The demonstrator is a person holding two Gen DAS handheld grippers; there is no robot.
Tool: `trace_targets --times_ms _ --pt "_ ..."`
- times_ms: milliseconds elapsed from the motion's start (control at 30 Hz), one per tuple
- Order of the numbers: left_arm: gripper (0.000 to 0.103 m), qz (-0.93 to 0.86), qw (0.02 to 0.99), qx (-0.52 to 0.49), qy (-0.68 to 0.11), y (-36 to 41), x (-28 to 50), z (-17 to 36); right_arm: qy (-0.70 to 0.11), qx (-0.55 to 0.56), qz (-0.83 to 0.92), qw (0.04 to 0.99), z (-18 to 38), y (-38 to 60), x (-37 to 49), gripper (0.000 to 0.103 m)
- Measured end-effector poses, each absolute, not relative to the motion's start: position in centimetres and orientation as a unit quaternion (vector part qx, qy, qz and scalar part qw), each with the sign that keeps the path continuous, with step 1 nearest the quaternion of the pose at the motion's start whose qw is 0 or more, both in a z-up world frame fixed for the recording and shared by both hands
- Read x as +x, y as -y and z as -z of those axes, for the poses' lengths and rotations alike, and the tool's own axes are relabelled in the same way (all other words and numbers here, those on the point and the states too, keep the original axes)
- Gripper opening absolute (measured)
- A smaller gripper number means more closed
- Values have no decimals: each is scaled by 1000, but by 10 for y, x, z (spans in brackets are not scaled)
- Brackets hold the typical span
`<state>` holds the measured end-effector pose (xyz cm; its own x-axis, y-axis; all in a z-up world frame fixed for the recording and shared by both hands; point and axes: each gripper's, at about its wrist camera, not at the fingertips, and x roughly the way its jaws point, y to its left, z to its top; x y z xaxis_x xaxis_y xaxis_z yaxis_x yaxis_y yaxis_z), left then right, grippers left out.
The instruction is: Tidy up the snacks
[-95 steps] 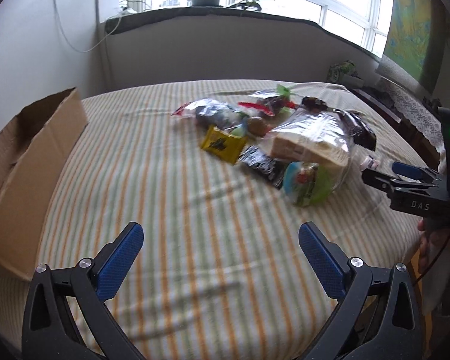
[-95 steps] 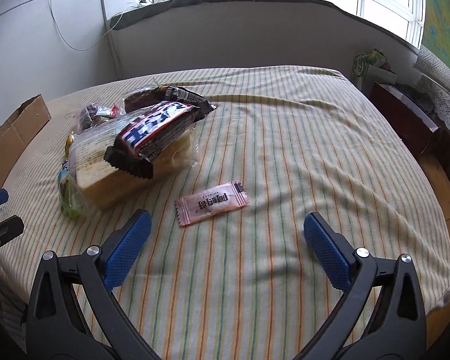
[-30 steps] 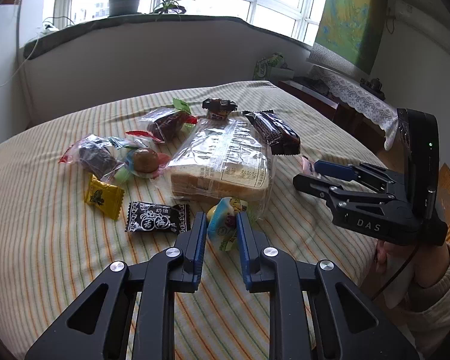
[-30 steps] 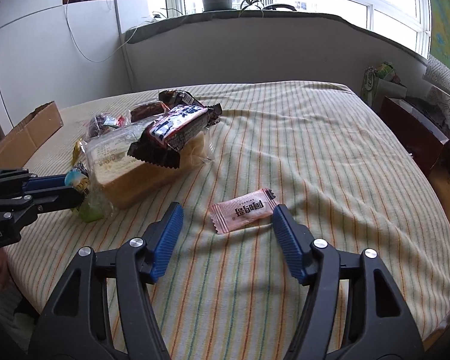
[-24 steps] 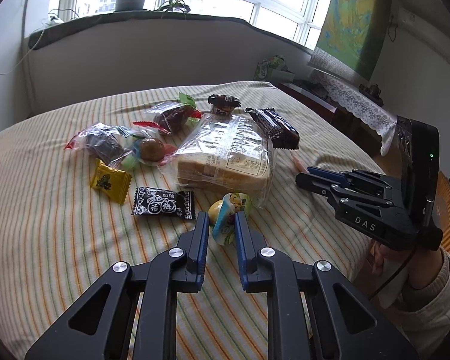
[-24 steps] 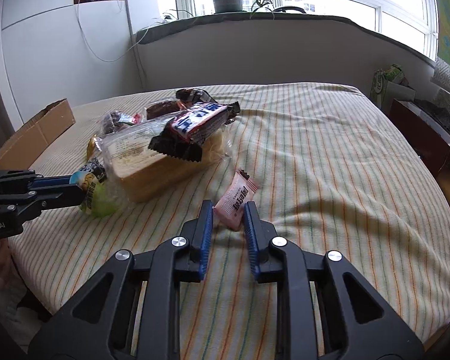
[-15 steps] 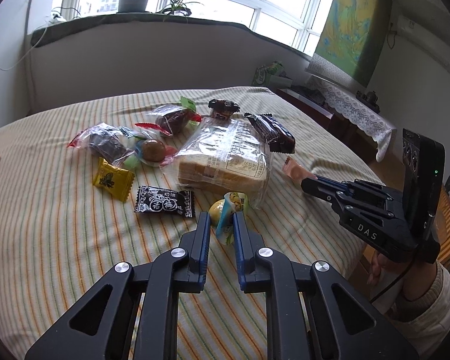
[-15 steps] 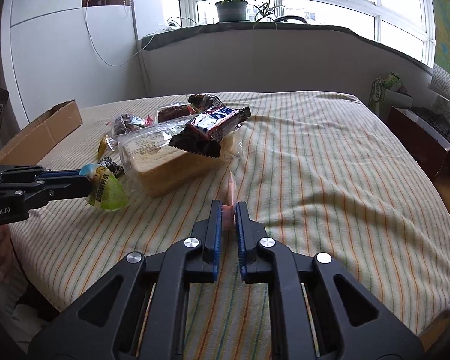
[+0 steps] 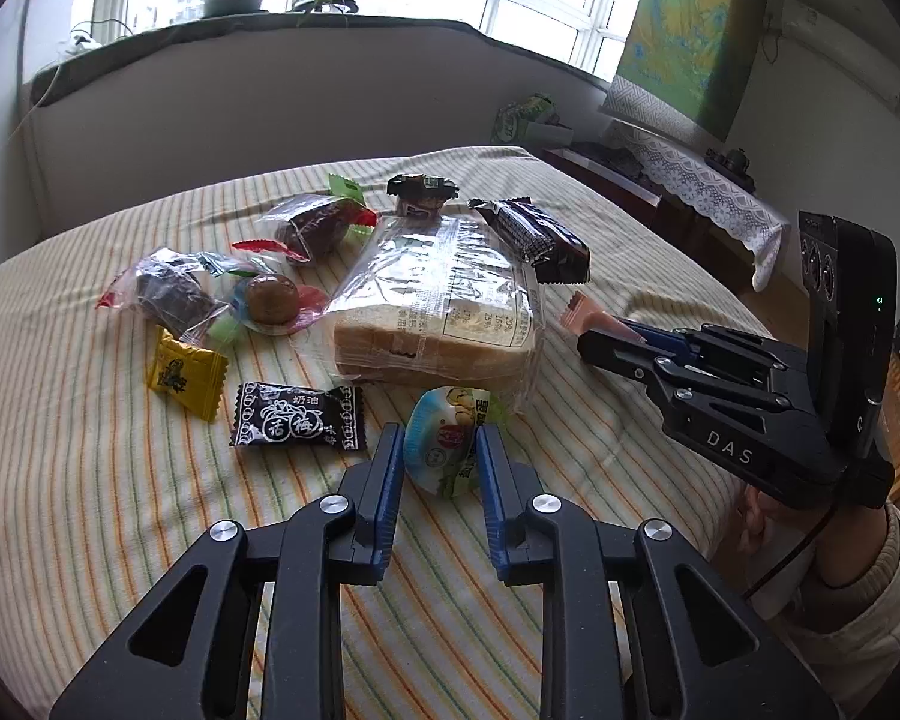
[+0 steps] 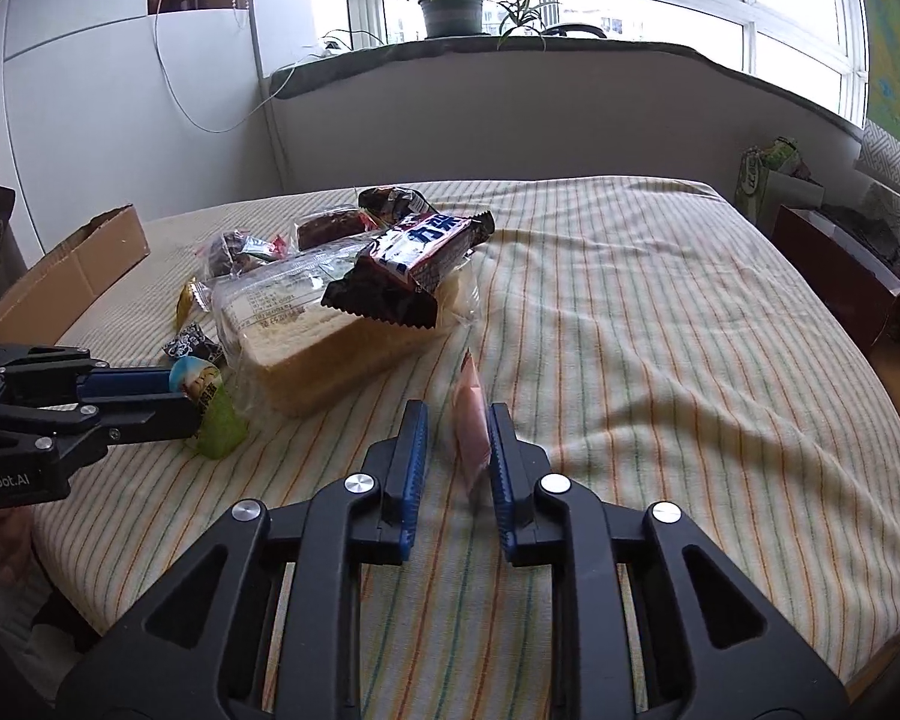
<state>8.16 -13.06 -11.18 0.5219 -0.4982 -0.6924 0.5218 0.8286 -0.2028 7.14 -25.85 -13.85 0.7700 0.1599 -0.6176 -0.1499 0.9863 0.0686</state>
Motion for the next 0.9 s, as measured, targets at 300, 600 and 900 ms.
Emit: trace_targets --times_ms 300,600,900 --pt "31 301 865 33 -400 149 88 116 -327 18 -81 941 141 258 66 9" --pt "28 260 890 25 -373 127 71 98 -306 30 -76 948 129 264 53 9" --pt "28 199 931 47 -303 90 46 33 -266 55 -78 959 81 260 39 9"
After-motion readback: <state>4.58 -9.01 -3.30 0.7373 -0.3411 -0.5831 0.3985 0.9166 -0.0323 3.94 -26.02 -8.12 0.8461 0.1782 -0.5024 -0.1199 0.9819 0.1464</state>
